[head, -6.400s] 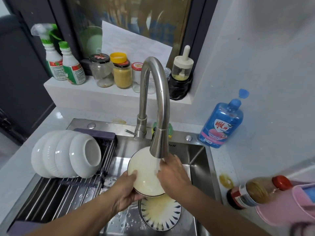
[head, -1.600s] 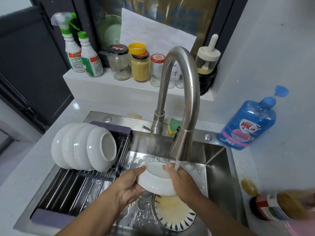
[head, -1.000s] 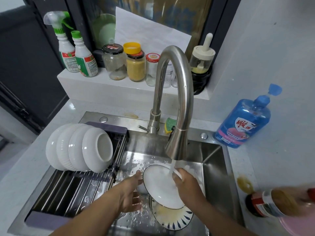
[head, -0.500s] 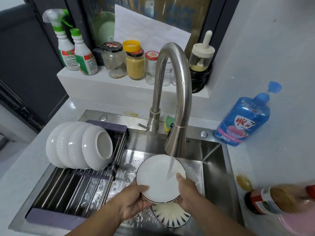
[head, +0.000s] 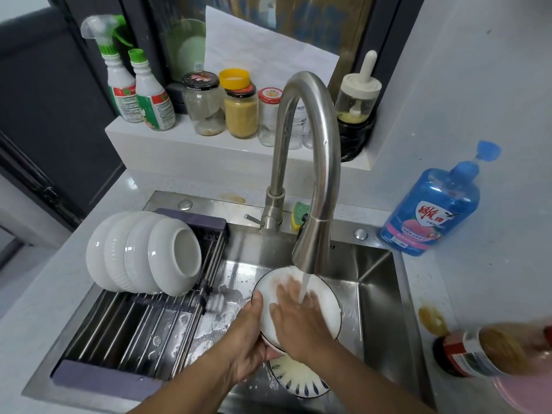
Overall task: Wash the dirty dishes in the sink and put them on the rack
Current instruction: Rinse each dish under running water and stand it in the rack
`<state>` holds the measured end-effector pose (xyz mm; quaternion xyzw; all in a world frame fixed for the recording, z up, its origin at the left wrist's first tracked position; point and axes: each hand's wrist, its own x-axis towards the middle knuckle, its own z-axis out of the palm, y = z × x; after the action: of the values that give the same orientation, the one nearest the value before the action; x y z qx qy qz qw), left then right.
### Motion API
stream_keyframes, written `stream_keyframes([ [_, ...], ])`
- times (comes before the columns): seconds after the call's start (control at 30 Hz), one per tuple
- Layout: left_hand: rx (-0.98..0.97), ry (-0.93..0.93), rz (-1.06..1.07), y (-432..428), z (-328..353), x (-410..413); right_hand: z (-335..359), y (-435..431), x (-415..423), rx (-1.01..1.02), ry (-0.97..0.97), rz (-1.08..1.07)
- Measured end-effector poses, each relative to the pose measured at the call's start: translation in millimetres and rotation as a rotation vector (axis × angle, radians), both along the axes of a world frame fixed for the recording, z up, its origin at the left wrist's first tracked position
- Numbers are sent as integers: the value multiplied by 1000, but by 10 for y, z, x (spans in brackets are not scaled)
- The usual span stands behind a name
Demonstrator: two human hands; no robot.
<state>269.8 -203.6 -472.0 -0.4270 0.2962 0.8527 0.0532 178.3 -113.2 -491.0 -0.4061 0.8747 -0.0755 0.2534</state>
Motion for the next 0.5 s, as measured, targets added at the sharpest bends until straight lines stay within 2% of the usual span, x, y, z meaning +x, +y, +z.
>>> stream_keyframes([
  [0.07, 7, -7, -7, -15, -42, -24, 52, -28, 55, -80, -181, 73],
  [0.13, 28, -23, 6, -78, -87, -40, 146, 39, 126, -179, -243, 182],
  [0.27, -58, -123, 18, -329, -142, -46, 182, 477, 29, -243, -133, 347],
  [0.43, -283, -175, -182, -521, -88, -28, 15, 926, -354, -198, 92, 358],
  [0.5, -312, -177, -256, -553, -54, -30, 36, 870, -419, -171, 84, 245],
])
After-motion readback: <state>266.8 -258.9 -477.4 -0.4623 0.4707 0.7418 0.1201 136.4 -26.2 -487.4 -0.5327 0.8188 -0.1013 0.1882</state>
